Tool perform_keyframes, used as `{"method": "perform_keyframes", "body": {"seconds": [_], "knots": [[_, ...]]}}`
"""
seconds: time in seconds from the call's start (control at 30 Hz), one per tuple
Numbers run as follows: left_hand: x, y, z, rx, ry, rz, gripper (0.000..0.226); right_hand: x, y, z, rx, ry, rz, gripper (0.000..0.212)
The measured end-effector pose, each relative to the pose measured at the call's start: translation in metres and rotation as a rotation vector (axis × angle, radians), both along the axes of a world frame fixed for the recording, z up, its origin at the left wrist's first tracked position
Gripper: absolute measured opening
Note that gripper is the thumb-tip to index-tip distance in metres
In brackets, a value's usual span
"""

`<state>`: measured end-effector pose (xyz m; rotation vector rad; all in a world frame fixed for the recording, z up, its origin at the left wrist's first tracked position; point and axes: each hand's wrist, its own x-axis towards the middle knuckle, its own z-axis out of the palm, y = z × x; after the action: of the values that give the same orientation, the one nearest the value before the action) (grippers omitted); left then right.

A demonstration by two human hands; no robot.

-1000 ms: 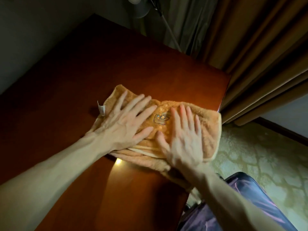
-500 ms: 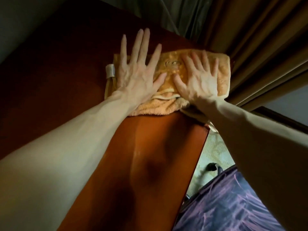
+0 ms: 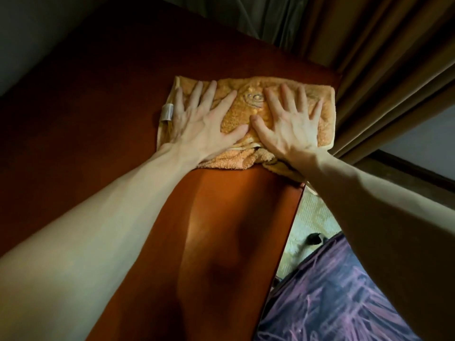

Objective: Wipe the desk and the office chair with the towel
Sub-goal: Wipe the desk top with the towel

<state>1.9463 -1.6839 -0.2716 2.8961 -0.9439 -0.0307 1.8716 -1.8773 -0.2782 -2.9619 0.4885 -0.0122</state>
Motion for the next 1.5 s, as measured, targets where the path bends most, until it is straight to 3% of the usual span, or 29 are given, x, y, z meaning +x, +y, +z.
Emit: {"method": "perform_keyframes", "body": {"seconds": [0.17, 0.5, 0.83, 1.37, 1.5], "knots": [[-0.060, 0.066, -0.001, -0.006, 0.010, -0.018, 0.083, -0.060, 0.066, 0.000, 0.021, 0.011, 0.000, 0.082], [-0.274, 0.334, -0.002, 0.041, 0.019, 0.024, 0.083, -0.271, 0.333, 0.005, 0.044, 0.052, 0.052, 0.083], [-0.420, 0.507, -0.004, 0.061, -0.001, 0.086, 0.083, -0.398, 0.501, 0.004, 0.059, 0.036, 0.124, 0.079], [-0.564, 0.632, -0.004, 0.074, -0.027, 0.078, 0.081, -0.568, 0.651, 0.009, 0.136, 0.060, 0.062, 0.077], [-0.592, 0.648, 0.000, 0.008, -0.017, 0.172, 0.081, -0.591, 0.674, 0.010, 0.148, 0.078, 0.049, 0.077]]}}
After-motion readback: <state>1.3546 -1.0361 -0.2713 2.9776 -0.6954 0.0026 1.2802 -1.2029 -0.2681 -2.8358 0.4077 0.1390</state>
